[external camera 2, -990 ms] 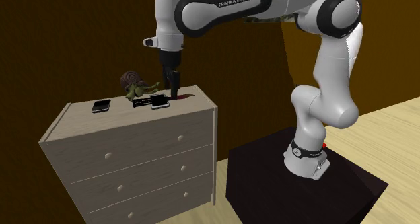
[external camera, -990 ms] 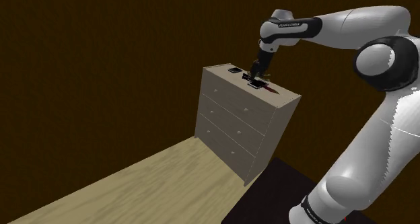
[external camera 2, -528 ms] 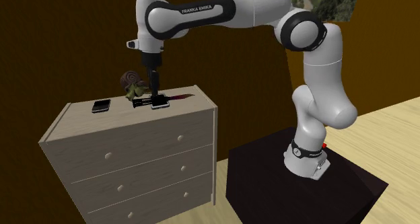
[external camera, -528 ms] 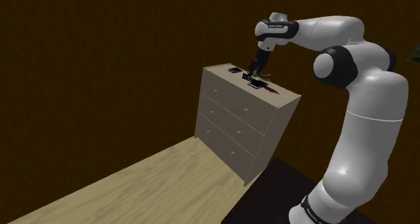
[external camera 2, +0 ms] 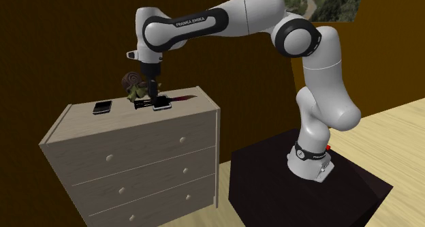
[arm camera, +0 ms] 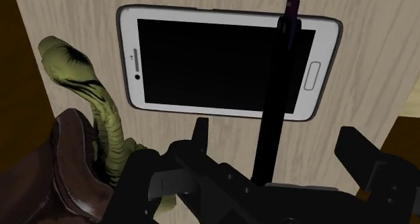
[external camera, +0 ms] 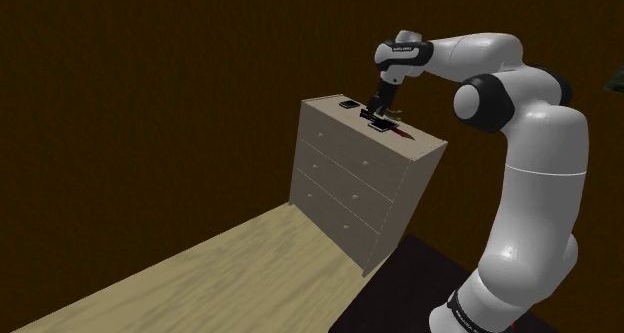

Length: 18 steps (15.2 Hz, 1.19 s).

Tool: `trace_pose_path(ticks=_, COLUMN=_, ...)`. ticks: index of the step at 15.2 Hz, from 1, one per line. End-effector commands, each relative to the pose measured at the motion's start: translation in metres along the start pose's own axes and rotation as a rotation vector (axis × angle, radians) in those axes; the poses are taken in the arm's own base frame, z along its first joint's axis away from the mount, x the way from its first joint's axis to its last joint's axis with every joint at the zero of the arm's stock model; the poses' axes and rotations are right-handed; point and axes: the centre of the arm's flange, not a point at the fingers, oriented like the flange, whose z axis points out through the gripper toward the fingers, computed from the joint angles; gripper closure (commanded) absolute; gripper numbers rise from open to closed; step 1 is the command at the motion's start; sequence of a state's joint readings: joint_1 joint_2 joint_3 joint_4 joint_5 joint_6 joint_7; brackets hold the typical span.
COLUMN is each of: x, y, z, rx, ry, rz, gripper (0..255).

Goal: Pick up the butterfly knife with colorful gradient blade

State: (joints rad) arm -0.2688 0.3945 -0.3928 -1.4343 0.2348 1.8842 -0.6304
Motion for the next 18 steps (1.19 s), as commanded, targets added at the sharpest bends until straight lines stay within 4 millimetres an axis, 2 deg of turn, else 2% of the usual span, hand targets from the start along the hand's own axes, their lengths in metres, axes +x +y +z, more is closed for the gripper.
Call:
trace_pose_path(ticks=1, x=0.0, y=0.0, z=0.008, rx=0.0, ry=0.0, rz=0.0, gripper=0)
trace_pose_path(ticks=2, x=0.0, y=0.0, z=0.008, rx=0.0, ry=0.0, rz=0.0, gripper=0)
trace_pose_path(ticks=3, x=-0.001, y=0.0, z=0.008, rx=0.0, ry=0.0, rz=0.0, gripper=255)
trace_pose_path(ticks=12, x=0.0, y=0.0, z=0.008, rx=0.0, ry=0.0, rz=0.0, gripper=255)
trace_pose_path(ticks=18, x=0.003, y=-0.001, z=-0.024, rx=0.0, ry=0.0, rz=0.0, gripper=255)
